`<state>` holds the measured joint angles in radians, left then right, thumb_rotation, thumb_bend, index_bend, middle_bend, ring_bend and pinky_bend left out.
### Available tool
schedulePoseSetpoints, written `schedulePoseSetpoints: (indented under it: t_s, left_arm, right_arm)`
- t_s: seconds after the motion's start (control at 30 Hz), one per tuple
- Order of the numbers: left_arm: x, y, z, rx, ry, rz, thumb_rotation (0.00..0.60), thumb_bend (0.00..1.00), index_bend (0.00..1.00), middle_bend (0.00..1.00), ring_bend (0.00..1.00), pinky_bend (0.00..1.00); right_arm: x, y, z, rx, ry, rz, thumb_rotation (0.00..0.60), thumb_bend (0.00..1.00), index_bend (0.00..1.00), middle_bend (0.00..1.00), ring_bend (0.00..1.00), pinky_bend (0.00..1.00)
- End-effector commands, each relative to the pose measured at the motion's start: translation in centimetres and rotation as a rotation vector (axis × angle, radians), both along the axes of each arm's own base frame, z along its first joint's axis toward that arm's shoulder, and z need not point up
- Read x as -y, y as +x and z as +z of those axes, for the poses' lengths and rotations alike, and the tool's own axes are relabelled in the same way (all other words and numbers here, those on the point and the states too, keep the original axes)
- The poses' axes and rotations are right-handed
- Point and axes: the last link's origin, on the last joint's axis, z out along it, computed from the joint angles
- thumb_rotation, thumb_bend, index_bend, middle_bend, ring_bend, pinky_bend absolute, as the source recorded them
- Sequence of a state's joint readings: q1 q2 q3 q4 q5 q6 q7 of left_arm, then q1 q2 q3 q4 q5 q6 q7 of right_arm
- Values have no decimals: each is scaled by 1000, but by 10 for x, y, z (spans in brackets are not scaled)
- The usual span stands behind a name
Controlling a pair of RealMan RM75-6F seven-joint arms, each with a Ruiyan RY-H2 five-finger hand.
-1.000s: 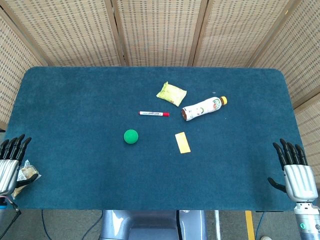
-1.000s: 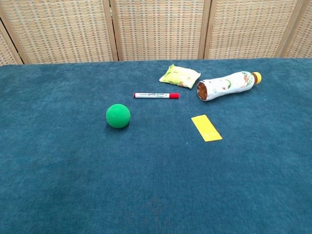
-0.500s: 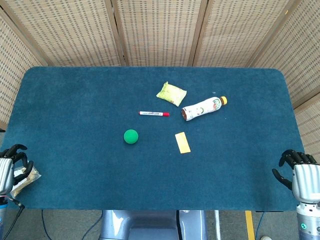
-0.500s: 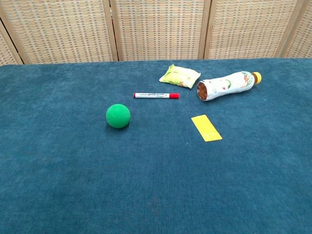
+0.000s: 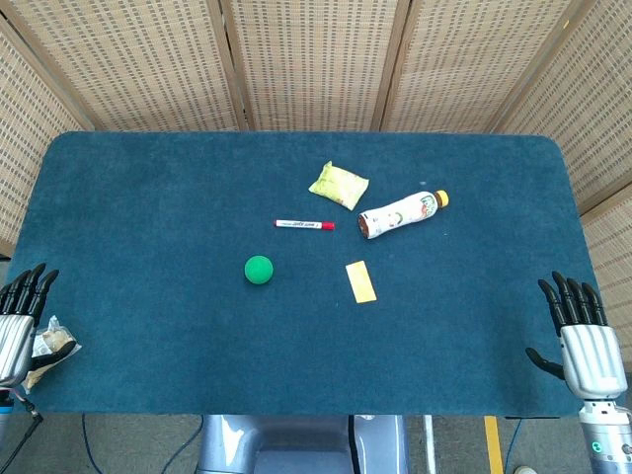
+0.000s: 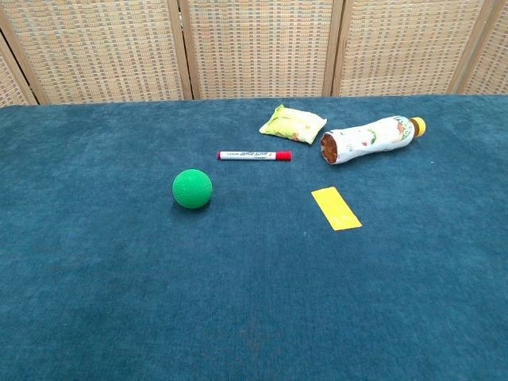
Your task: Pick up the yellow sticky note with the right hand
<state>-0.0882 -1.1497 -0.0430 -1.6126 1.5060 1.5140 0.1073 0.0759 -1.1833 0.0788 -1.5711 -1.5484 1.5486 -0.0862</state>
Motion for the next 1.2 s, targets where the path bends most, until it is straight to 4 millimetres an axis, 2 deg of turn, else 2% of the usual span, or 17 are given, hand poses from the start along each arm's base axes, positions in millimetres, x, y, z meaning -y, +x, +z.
schedulePoseSetpoints:
  t_s: [0.03, 0.13, 0.37, 0.43, 0.63, 0.77, 0.87, 0.97, 1.2]
  left_arm:
    - [0, 0, 1, 0, 5, 3, 600, 122, 0, 0, 0, 90]
    - [-1, 0, 1, -5, 6, 5, 600, 123, 0, 0, 0, 90]
    - [-2, 0, 0, -10, 13, 14, 600, 122, 0, 0, 0, 90]
    - [-3, -2, 1, -6, 21, 23, 600, 123, 0, 0, 0, 90]
    - [-7, -7, 4, 1, 31, 42, 600, 125, 0, 0, 0, 90]
    - [-9, -9, 4, 3, 27, 51, 600, 126, 0, 0, 0, 90]
    - [-11, -10, 4, 4, 27, 56, 600, 127, 0, 0, 0, 90]
    - [-12, -12, 4, 8, 26, 68, 600, 128, 0, 0, 0, 90]
    - [-15, -15, 3, 14, 23, 76, 600, 129, 0, 0, 0, 90]
  right_arm:
    - [4, 5, -6, 17, 15, 16, 600, 179, 51, 0, 0, 0]
    - [15, 15, -18, 40, 45, 31, 600, 179, 51, 0, 0, 0]
    - [61, 66, -60, 109, 137, 111, 600, 178, 63, 0, 0, 0]
    - [80, 84, -78, 142, 168, 119, 600, 178, 63, 0, 0, 0]
    - [113, 116, -118, 156, 213, 105, 600, 178, 64, 0, 0, 0]
    - [127, 125, -149, 155, 247, 65, 600, 178, 64, 0, 0, 0]
    - [131, 127, -161, 150, 259, 51, 600, 178, 63, 0, 0, 0]
    - [136, 129, -182, 146, 285, 31, 600, 178, 63, 0, 0, 0]
    - [143, 136, -208, 159, 302, 23, 600, 178, 63, 0, 0, 0]
